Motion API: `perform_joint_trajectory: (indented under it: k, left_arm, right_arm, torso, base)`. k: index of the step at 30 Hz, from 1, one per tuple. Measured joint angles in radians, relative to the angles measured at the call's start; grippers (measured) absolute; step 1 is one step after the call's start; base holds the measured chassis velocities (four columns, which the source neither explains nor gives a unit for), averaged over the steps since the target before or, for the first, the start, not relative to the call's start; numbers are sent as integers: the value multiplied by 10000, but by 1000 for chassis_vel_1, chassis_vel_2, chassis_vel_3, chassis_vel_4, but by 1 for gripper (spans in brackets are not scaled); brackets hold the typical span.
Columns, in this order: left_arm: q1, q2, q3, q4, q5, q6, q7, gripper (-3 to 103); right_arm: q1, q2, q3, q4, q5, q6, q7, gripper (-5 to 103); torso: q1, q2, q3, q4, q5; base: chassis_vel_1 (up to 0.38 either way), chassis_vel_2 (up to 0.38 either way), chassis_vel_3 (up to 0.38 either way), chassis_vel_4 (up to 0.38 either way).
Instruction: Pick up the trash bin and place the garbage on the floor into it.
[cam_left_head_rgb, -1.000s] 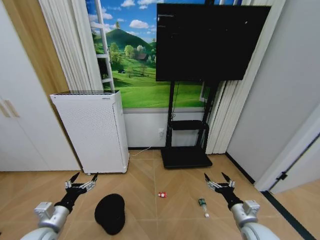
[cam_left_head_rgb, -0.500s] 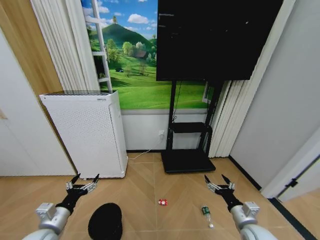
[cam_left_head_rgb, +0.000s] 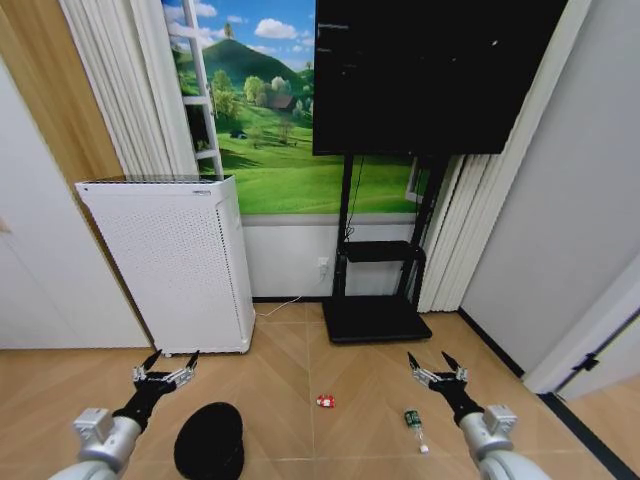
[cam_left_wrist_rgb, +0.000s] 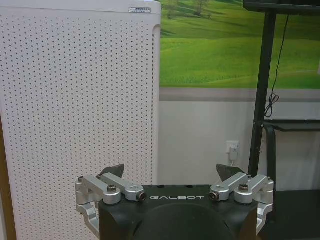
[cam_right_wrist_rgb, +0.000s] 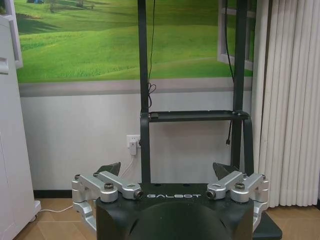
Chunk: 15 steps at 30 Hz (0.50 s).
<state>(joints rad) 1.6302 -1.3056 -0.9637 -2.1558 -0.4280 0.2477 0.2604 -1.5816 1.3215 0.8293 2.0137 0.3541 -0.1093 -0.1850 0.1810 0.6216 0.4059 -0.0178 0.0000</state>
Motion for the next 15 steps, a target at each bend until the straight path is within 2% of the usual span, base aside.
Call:
perform_joint_trajectory:
  k: [15]
  left_arm:
    - [-19,-54,-26,198,132,-133,150,100]
  right_arm:
    - [-69,-57,-19,-32,-16,40,8,100]
  torso:
    - [-285,-699,-409,0,0]
  base:
    - [0,0,0,0]
